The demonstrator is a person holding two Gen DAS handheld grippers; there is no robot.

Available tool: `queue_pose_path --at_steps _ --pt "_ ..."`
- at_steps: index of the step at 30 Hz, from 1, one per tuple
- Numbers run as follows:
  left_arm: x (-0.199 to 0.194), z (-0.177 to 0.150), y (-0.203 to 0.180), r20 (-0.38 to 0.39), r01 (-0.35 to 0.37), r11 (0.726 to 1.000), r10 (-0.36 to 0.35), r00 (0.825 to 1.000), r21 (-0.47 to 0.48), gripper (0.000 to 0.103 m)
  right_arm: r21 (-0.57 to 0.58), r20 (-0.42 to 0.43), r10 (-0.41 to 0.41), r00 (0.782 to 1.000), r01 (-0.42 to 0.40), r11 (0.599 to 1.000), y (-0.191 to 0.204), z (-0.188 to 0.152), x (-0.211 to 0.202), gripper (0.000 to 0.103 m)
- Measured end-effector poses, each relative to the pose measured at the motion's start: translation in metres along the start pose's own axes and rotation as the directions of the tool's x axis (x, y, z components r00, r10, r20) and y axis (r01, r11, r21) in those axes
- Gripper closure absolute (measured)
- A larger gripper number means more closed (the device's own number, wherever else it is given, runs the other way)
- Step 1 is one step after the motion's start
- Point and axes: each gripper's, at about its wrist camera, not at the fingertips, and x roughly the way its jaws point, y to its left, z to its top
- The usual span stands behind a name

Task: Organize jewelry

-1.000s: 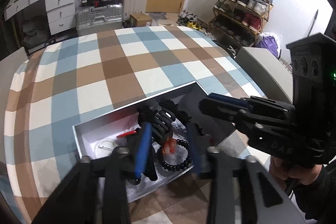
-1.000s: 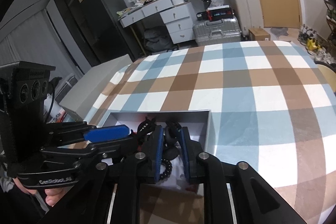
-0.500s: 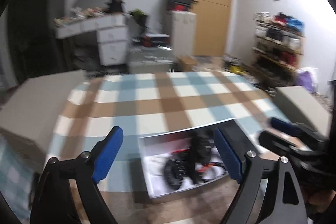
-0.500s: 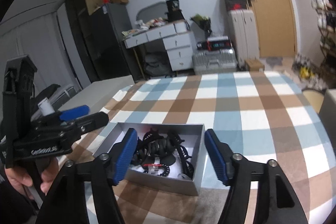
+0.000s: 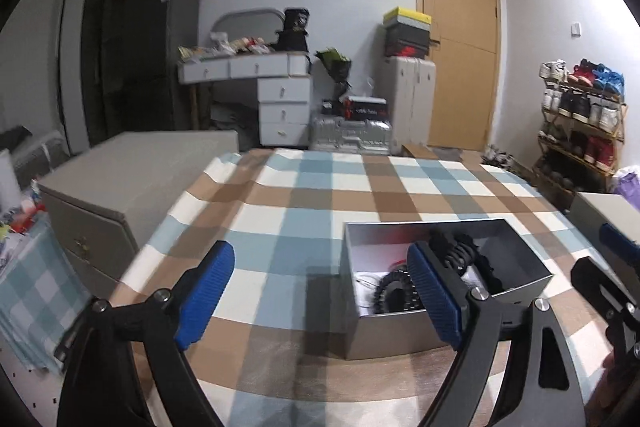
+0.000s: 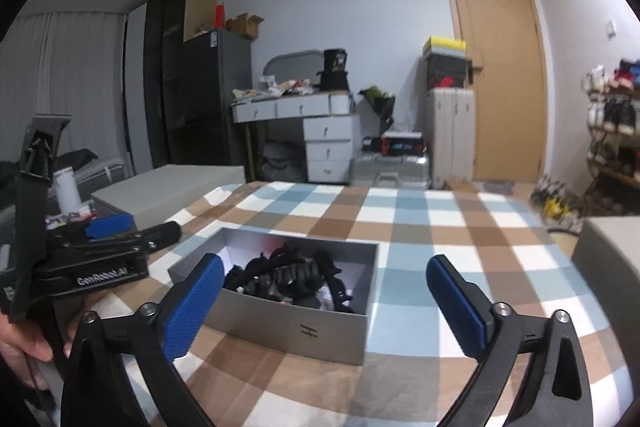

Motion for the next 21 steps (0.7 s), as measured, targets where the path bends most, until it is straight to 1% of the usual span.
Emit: queue_pose_path --at_steps 2,3,5,7,11,12,13,14,16,19,21 --pt "-0.003 -0.003 -0.002 0.017 -0.016 1.000 0.016 1.000 0.016 0.018 -0.009 0.010 0.001 1.000 -0.001 1.000 0.001 0.000 -0.001 0.000" --pt "-0.003 -0.004 -0.003 0.022 -0.035 0.999 0.035 0.999 0.024 0.018 -0.019 0.019 0.002 1.000 -0.001 1.000 0.003 0.001 -0.002 0.000" --pt "-0.002 -0.006 -0.004 0.031 -0.055 0.998 0.054 0.998 0.029 0.018 -0.034 0.009 0.011 1.000 -0.011 0.999 0.005 0.001 0.000 0.000" --pt "-0.003 -0.007 -0.003 0.037 -0.055 0.998 0.054 0.998 0.026 0.018 -0.030 -0.005 0.017 1.000 -0.017 0.999 0.005 0.000 0.002 0.000" --pt "-0.010 -0.007 -0.002 0.071 -0.025 0.999 0.023 0.997 0.030 0.018 -0.017 -0.002 0.014 1.000 -0.014 1.000 0.002 0.000 0.001 0.000" --pt "-0.011 -0.008 -0.002 0.078 -0.024 0.999 0.022 0.997 0.032 0.015 -0.021 -0.004 0.010 1.000 -0.011 1.000 0.003 -0.001 0.002 0.000" --pt "-0.014 -0.008 -0.003 0.092 -0.032 0.999 0.029 0.995 0.033 0.005 -0.026 -0.005 0.008 1.000 -0.008 1.000 0.004 -0.001 0.002 0.000" --pt "-0.017 -0.008 -0.003 0.109 -0.035 0.999 0.031 0.994 0.032 0.001 -0.031 -0.005 0.006 1.000 -0.006 1.000 0.005 -0.001 0.002 0.000" --pt "-0.018 -0.008 0.000 0.119 -0.016 1.000 0.014 0.993 0.021 0.001 -0.027 -0.005 0.005 1.000 -0.005 1.000 0.005 -0.001 0.002 0.000" --pt "-0.015 -0.008 0.002 0.117 -0.040 0.999 0.039 0.992 0.003 0.001 -0.016 -0.007 -0.005 1.000 0.005 1.000 0.005 -0.001 0.002 0.000" --pt "-0.015 -0.008 0.001 0.116 -0.033 0.999 0.032 0.993 0.009 0.001 -0.016 -0.016 -0.003 1.000 0.003 1.000 0.005 -0.001 0.004 0.000"
